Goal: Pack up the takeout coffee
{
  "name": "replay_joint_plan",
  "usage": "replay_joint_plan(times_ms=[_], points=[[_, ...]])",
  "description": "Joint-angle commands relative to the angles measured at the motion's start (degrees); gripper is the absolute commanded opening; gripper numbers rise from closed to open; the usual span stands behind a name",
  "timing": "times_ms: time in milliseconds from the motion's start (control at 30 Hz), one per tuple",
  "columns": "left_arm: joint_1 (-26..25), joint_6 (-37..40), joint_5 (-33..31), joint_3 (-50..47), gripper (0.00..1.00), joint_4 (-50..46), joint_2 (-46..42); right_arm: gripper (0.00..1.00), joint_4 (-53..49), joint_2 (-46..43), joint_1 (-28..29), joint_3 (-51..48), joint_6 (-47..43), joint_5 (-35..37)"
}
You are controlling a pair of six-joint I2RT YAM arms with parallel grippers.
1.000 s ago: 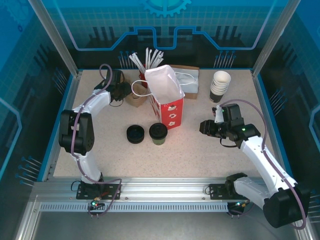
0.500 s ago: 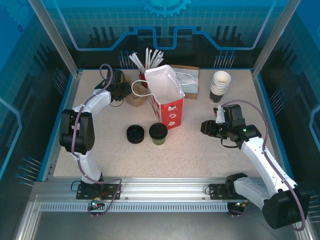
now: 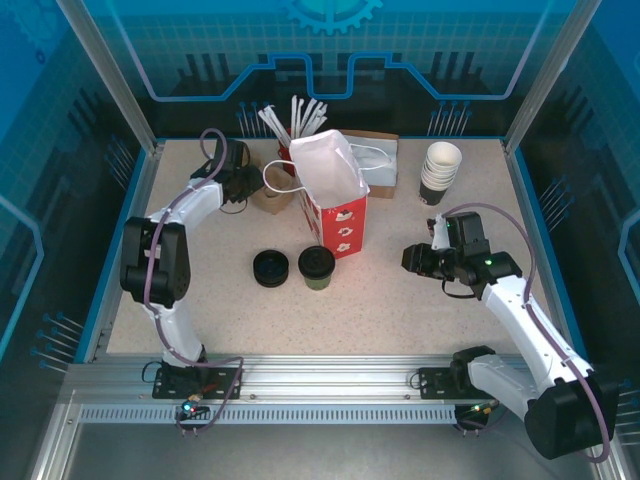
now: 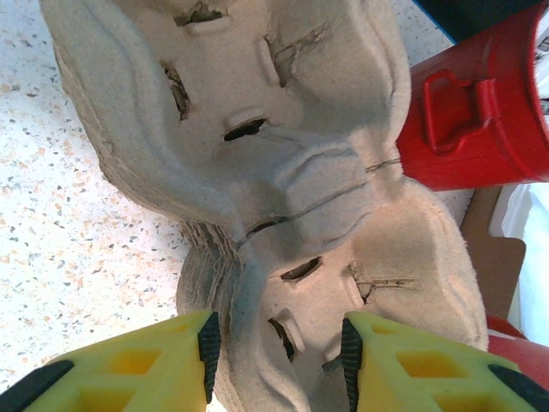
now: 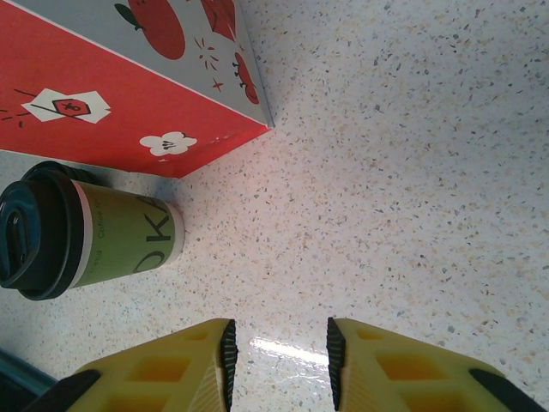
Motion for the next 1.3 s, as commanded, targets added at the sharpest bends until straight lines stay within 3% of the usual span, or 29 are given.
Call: replay_joint_plan(times_ms=[0, 167, 833, 1267], points=[[-0.4, -0.8, 0.6, 1.6, 0.43, 0.4, 0.9, 0.37, 0.0, -0.5, -0.9, -0.4, -0.7, -1.2], [-0.5, -0.6, 0.8, 2.1, 0.39, 0.6, 0.9, 0.37, 0.4, -0.5, -1.3, -0.8, -0.7, -1.4], [-1.6, 1.3, -1.2, 2.8, 0.39, -1.1, -0.4, 0.37, 1.3, -0.3, -1.6, -1.9, -0.4, -2.3], [-2.0, 0.2, -0.9, 2.8, 0.33, -0.3, 0.0, 0.37, 1.9, -0.5, -1.7, -2.8, 0.0, -2.7]])
